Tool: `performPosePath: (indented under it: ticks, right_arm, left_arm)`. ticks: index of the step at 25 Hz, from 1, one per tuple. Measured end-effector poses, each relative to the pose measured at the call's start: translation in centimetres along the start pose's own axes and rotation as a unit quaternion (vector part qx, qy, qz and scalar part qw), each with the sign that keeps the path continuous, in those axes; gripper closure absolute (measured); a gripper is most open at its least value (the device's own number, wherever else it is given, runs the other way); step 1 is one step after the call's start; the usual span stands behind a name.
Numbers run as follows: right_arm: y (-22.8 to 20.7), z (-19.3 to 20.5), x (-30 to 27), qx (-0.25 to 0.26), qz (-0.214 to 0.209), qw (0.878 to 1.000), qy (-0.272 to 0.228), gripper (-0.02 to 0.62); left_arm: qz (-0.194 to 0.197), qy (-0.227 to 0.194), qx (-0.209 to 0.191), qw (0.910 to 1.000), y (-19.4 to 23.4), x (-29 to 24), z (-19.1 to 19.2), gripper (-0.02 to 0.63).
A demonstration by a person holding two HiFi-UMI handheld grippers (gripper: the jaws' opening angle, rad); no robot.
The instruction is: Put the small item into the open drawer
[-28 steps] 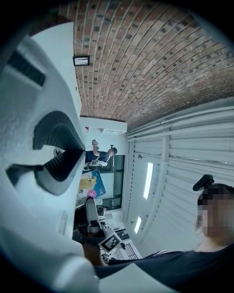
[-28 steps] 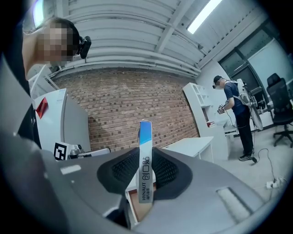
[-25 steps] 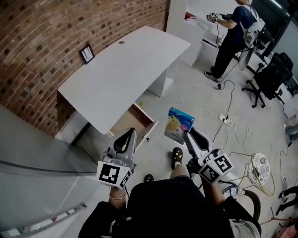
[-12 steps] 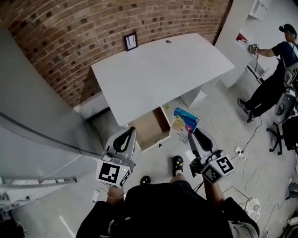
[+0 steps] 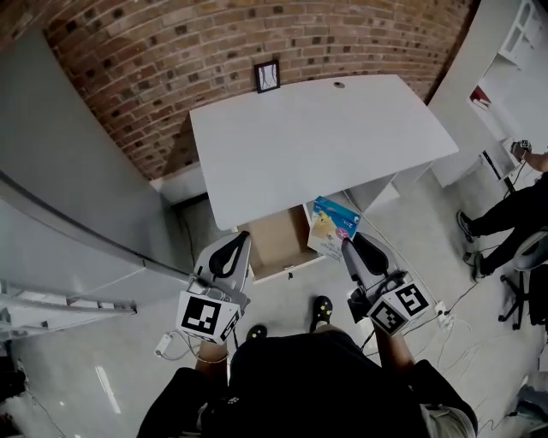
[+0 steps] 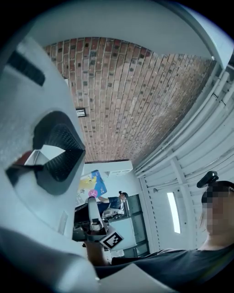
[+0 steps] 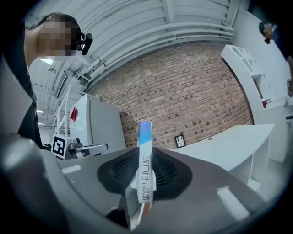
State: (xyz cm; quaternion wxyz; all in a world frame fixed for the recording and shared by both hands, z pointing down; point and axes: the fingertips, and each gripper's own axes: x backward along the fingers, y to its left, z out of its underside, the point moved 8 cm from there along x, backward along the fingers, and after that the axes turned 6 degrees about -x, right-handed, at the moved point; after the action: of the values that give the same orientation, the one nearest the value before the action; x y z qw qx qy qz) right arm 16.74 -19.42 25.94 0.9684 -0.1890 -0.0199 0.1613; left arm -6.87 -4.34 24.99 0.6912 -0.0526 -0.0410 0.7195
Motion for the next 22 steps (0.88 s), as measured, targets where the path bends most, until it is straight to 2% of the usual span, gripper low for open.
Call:
performPosePath:
  ticks: [11, 22]
  right_arm:
    - [-4.9, -1.3, -1.4, -0.003, -0.078, 0.996, 0.036, 0.500]
    - [-8.2, -1.7, -3.8, 0.007, -0.169, 0.982, 0.082, 0.500]
  left_arm:
    - [-0.076, 0.025, -0.008, 0.9967, -2.8, -1.5, -0.7, 0.606]
    - [-0.167, 0.043, -0.001, 0.9850, -5.5, -1.8, -0.3, 0.606]
